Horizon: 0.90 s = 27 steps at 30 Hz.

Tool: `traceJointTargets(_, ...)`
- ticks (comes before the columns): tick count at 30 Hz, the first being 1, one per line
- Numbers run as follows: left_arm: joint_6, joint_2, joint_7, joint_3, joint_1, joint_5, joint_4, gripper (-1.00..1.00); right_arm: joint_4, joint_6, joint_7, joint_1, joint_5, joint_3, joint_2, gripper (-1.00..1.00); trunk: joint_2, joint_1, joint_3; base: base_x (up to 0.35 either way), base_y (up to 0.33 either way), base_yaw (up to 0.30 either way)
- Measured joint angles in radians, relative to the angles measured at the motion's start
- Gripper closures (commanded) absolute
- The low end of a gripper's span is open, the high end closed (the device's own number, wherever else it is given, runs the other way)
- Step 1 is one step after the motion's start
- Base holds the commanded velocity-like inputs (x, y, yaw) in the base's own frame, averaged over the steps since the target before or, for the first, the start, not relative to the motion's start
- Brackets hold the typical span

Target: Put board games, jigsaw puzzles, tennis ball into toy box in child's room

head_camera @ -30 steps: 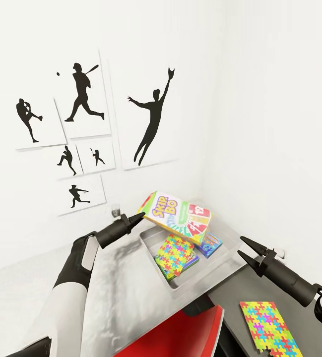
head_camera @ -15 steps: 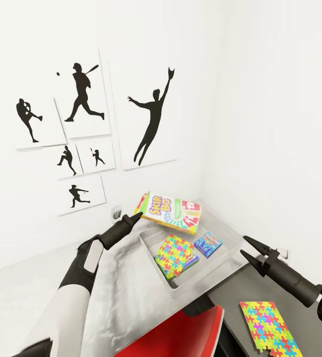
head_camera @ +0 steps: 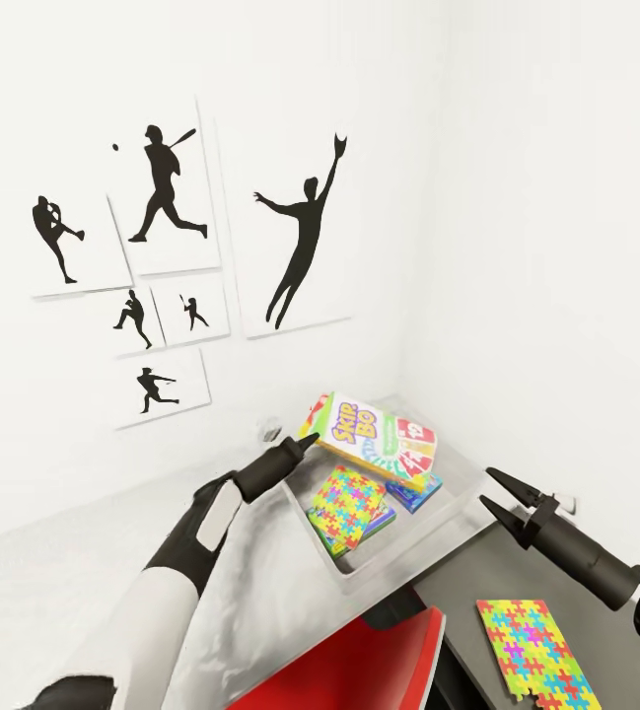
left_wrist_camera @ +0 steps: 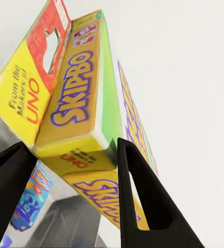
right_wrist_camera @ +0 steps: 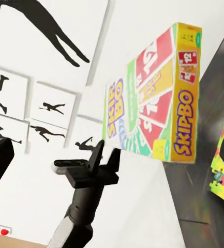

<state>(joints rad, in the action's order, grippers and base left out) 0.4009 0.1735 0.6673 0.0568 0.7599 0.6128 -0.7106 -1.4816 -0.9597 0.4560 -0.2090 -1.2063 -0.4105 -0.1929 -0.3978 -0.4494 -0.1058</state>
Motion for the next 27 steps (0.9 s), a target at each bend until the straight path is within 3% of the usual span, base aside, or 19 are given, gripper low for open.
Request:
traceJointTargets(2,-0.072,0.001,-0.072,-0.079,-0.010,0.094,0.011,1.00,-0.001,0.000,0.000,0.000,0.000,-0.012,0.000,-1.00,0.000,0.000,0.000,0.000,0.000,0.000)
traceJointTargets(5,-0.122,0.001,-0.122,-0.173,-0.035,0.192,0.011,1.00,-0.002,0.000,0.000,0.000,0.001,-0.018,0.001,-1.00,0.000,0.000,0.000,0.000,0.000,0.000)
traceJointTargets(7,-0.152,0.001,-0.146,-0.268,-0.056,0.283,0.008,1.00,-0.002,0.000,-0.001,0.000,0.001,-0.020,0.001,-1.00,0.000,0.000,0.000,0.000,0.000,0.000)
traceJointTargets(10,-0.180,0.001,-0.164,-0.326,-0.067,0.371,0.007,1.00,-0.002,0.001,-0.002,0.000,0.001,-0.022,0.001,-1.00,0.000,0.000,0.000,0.000,0.000,0.000)
traceJointTargets(16,-0.208,0.001,-0.207,-0.392,-0.073,0.423,0.006,1.00,-0.002,0.001,-0.004,0.000,0.001,-0.022,0.002,-1.00,0.000,0.000,0.000,0.000,0.000,0.000)
traceJointTargets(21,-0.266,0.001,-0.224,-0.404,-0.094,0.452,-0.003,1.00,-0.001,0.001,-0.007,0.000,0.001,-0.022,0.004,-1.00,0.000,0.000,0.000,0.000,0.000,0.000)
traceJointTargets(25,-0.289,0.001,-0.232,-0.411,-0.127,0.492,-0.052,1.00,-0.001,0.002,-0.008,0.000,0.001,-0.022,0.004,-1.00,0.000,0.000,0.000,0.000,0.000,0.000)
traceJointTargets(27,-0.311,0.001,-0.266,-0.418,-0.157,0.514,-0.096,1.00,-0.001,0.002,-0.008,0.000,0.001,-0.022,0.004,-1.00,0.000,0.000,0.000,0.000,0.000,0.000)
